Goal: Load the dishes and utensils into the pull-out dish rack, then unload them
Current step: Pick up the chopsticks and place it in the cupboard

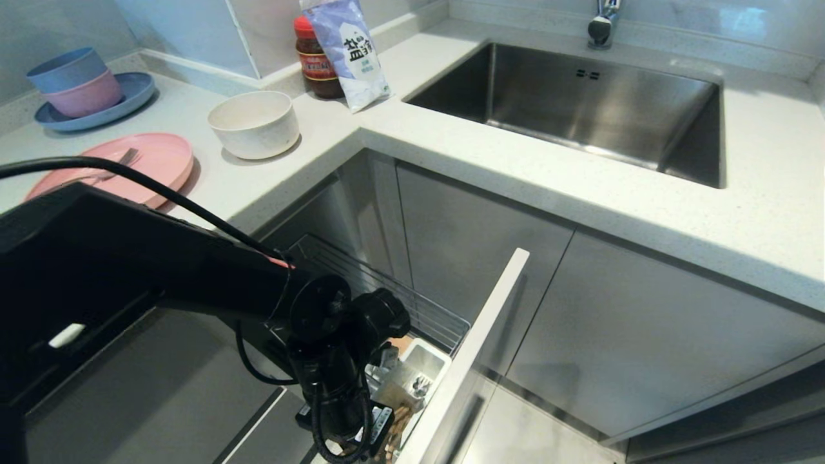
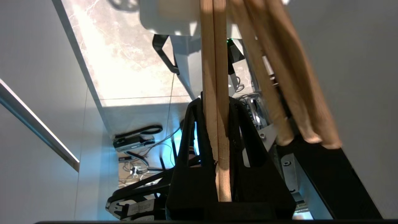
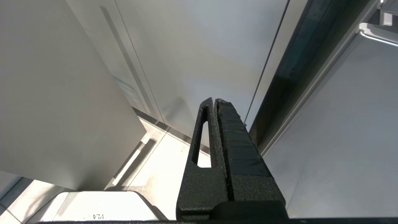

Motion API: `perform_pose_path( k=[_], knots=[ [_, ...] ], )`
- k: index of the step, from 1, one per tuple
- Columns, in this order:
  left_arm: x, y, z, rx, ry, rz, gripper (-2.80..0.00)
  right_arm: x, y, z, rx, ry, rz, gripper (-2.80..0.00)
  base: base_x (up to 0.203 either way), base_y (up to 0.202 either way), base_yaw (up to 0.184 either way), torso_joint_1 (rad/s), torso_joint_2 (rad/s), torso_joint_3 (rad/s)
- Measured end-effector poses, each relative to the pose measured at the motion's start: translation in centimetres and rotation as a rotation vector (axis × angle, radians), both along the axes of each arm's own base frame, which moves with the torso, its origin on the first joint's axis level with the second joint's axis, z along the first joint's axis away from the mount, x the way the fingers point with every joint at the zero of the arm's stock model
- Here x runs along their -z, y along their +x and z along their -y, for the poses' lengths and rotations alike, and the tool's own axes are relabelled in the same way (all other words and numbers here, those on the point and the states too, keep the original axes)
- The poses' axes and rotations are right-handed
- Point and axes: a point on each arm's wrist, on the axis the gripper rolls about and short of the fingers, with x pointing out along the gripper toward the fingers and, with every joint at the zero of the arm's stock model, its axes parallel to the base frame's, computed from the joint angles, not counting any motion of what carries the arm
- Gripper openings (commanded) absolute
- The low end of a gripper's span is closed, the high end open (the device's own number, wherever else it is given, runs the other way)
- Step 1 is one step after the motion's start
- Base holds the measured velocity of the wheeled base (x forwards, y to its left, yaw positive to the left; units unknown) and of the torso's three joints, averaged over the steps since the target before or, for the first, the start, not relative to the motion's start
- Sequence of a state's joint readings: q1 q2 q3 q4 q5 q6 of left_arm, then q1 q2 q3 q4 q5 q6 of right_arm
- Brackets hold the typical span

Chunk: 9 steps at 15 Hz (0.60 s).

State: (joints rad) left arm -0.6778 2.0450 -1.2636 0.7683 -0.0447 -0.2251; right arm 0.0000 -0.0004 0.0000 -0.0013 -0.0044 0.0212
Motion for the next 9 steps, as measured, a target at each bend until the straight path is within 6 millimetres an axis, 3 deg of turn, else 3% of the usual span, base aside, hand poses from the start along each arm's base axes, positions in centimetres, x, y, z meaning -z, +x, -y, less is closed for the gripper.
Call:
perform_pose_path(
  k=[9],
  knots=[
    [1.4, 1.6, -0.2, -0.016, -0.003, -0.022, -2.80, 0.0, 0.0, 0.0, 0.000, 0.000, 0.000, -2.80, 0.000, 0.000, 0.000, 0.000, 0.00, 0.000]
  ],
)
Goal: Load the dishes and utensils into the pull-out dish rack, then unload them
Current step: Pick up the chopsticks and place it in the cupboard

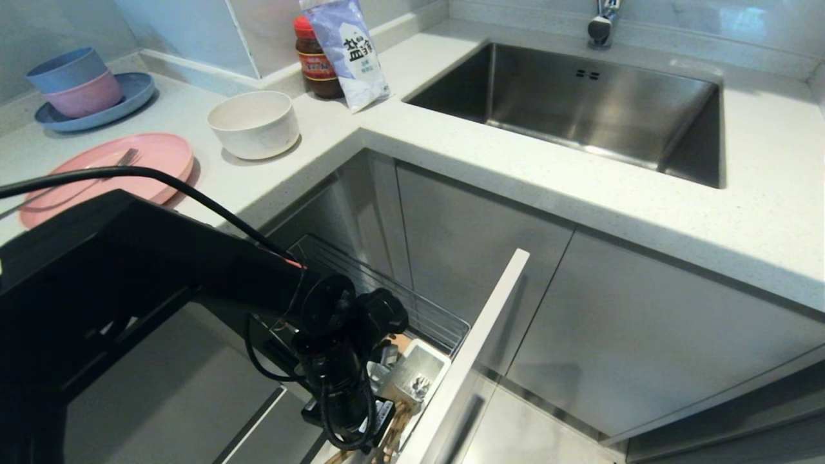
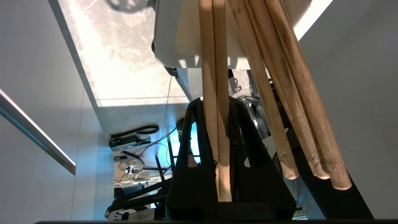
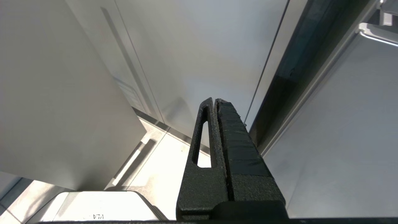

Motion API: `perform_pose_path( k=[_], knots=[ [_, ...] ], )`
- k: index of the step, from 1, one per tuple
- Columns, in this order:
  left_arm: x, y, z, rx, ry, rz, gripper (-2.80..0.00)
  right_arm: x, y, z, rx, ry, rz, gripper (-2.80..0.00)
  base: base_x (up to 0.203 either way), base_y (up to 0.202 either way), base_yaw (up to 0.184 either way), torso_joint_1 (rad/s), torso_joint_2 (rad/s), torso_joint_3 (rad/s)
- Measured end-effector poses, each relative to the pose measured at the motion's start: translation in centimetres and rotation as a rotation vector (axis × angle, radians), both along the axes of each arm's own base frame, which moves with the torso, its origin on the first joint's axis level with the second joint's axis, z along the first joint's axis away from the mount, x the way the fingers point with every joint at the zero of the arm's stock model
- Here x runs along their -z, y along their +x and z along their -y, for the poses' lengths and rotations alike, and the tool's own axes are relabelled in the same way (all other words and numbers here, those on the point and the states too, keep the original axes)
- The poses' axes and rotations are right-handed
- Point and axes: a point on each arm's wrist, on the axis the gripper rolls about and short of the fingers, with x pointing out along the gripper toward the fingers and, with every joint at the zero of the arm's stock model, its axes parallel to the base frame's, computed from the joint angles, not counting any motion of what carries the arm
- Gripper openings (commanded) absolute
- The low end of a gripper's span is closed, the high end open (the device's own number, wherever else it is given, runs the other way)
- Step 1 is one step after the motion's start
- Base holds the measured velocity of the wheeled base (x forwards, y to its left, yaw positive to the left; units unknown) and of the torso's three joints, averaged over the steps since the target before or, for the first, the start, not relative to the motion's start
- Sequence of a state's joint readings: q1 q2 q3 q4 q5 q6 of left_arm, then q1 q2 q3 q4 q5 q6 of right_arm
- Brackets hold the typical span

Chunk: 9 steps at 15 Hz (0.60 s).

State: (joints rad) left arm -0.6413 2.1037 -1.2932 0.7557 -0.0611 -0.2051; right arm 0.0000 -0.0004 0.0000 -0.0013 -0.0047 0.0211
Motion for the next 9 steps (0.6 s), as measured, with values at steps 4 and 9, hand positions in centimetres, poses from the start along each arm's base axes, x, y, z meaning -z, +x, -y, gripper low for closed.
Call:
perform_pose_path(
  k=[4, 9],
  knots=[
    [0.01, -0.05, -0.05, 0.002, -0.001, -0.005, 0.00, 0.00, 0.00, 0.00, 0.000, 0.000, 0.000, -2.80, 0.000, 0.000, 0.000, 0.000, 0.00, 0.000],
    [-0.41, -0.18, -0.13, 0.003, -0.006, 0.003, 0.00, 0.00, 0.00, 0.00, 0.000, 0.000, 0.000, -2.80, 0.000, 0.000, 0.000, 0.000, 0.00, 0.000]
  ],
)
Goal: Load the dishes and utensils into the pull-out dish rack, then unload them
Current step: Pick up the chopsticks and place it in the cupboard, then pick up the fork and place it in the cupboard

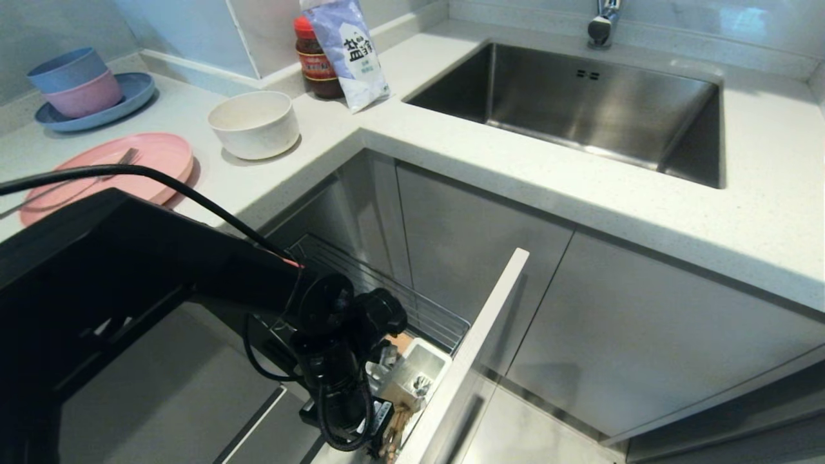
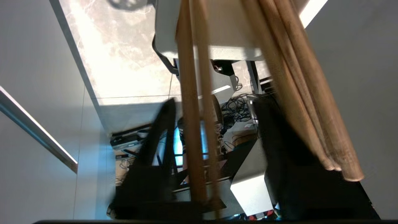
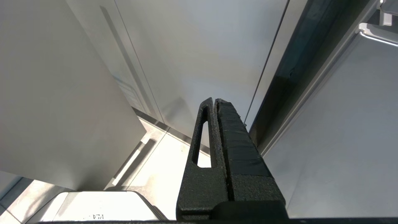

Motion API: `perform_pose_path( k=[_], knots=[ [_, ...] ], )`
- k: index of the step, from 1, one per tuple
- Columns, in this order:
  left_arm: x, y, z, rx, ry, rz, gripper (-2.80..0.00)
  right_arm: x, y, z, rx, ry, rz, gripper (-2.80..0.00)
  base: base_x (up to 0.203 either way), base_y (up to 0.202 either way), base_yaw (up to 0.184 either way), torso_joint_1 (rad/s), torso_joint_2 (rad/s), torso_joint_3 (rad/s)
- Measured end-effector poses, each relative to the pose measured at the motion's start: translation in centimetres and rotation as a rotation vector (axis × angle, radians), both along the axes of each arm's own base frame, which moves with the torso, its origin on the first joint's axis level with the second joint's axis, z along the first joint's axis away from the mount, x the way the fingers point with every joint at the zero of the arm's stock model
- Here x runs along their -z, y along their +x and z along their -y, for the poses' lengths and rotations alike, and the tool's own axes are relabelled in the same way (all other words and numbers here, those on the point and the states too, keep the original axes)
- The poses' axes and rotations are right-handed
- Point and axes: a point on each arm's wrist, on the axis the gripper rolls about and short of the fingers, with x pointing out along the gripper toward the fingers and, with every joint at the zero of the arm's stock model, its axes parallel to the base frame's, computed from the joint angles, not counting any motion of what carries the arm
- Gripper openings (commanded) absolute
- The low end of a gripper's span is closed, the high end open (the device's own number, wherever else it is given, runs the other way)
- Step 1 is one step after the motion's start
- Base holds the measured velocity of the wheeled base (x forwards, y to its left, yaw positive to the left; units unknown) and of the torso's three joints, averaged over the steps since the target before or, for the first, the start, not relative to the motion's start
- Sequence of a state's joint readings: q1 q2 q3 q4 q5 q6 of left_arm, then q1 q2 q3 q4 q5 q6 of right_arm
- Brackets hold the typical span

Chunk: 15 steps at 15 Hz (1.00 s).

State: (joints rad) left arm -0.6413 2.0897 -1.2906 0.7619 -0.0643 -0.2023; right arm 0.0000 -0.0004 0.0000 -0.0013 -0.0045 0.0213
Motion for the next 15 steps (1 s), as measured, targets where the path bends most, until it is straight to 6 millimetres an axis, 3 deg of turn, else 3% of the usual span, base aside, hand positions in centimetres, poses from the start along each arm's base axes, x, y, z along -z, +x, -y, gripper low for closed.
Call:
perform_pose_path(
  k=[7, 14, 15],
  knots=[
    [-1.9, -0.3, -0.5, -0.007, -0.024, 0.054, 0.00, 0.0, 0.0, 0.0, 0.000, 0.000, 0.000, -2.80, 0.000, 0.000, 0.000, 0.000, 0.00, 0.000],
    [-7.4, -1.8, -2.7, -0.052, -0.032, 0.268, 0.00, 0.0, 0.0, 0.0, 0.000, 0.000, 0.000, -2.80, 0.000, 0.000, 0.000, 0.000, 0.00, 0.000],
    [-8.4, -2.2, -3.1, -0.055, -0.046, 0.298, -2.35, 0.0, 0.0, 0.0, 0.000, 0.000, 0.000, -2.80, 0.000, 0.000, 0.000, 0.000, 0.00, 0.000]
  ],
)
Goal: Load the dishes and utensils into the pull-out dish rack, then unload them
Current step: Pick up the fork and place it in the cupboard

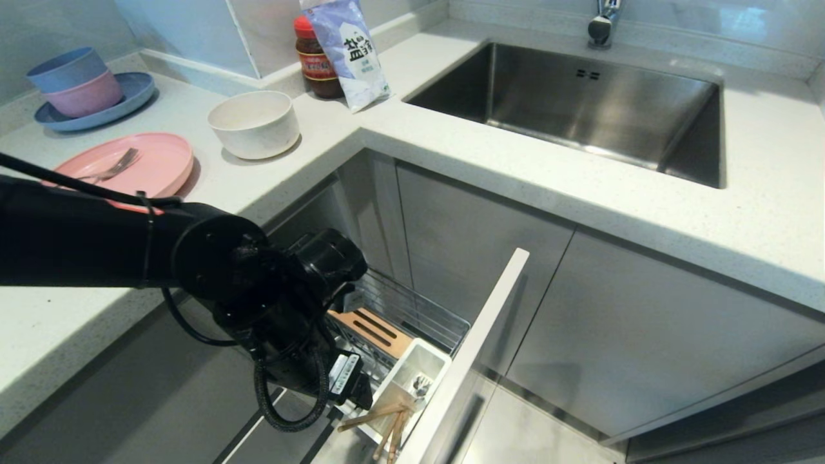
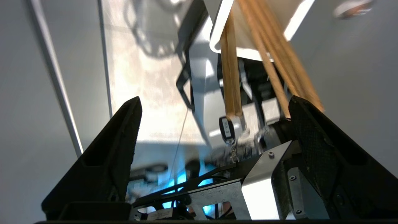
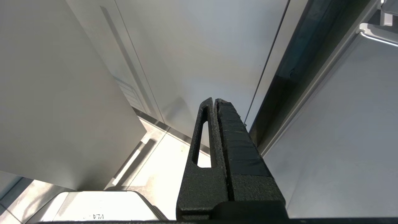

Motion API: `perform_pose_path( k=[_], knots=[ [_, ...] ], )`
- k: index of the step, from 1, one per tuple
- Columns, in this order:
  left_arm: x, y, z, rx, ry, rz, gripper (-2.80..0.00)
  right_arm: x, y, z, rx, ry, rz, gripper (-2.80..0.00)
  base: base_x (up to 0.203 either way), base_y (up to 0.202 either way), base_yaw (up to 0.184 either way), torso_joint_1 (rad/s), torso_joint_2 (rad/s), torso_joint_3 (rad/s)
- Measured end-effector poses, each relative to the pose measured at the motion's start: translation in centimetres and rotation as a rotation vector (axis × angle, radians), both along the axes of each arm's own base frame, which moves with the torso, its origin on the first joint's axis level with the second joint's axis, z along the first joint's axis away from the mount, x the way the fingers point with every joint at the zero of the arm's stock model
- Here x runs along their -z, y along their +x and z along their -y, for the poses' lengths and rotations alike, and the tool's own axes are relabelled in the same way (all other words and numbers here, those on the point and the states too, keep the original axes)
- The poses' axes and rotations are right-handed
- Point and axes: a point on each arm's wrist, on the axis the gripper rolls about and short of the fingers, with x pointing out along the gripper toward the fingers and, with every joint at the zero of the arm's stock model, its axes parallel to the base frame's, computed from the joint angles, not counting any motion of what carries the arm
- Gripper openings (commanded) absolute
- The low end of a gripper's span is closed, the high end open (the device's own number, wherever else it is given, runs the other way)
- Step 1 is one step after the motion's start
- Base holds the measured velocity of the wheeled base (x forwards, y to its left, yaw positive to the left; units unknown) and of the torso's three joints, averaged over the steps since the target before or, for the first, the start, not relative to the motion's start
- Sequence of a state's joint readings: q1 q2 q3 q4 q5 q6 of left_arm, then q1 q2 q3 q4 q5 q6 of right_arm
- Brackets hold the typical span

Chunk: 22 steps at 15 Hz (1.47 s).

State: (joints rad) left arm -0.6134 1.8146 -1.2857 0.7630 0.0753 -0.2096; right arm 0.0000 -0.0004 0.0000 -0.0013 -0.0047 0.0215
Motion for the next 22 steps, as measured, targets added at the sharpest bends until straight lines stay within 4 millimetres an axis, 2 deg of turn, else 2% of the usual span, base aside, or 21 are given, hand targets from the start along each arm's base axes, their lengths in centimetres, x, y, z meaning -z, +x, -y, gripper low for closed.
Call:
perform_pose_path(
  k=[1, 12, 16, 22],
  knots=[
    [-1.1, -0.5, -0.4, -0.001, -0.017, 0.034, -2.80, 0.0, 0.0, 0.0, 0.000, 0.000, 0.000, -2.80, 0.000, 0.000, 0.000, 0.000, 0.00, 0.000],
    [-11.5, -7.7, -5.4, -0.033, -0.193, 0.440, -2.80, 0.0, 0.0, 0.0, 0.000, 0.000, 0.000, -2.80, 0.000, 0.000, 0.000, 0.000, 0.00, 0.000],
    [-15.3, -9.8, -9.0, -0.093, -0.244, 0.631, -2.80, 0.0, 0.0, 0.0, 0.000, 0.000, 0.000, -2.80, 0.000, 0.000, 0.000, 0.000, 0.00, 0.000],
    [-18.7, -10.5, -14.9, -0.319, -0.120, 0.952, -2.80, 0.0, 0.0, 0.0, 0.000, 0.000, 0.000, -2.80, 0.000, 0.000, 0.000, 0.000, 0.00, 0.000]
  ],
)
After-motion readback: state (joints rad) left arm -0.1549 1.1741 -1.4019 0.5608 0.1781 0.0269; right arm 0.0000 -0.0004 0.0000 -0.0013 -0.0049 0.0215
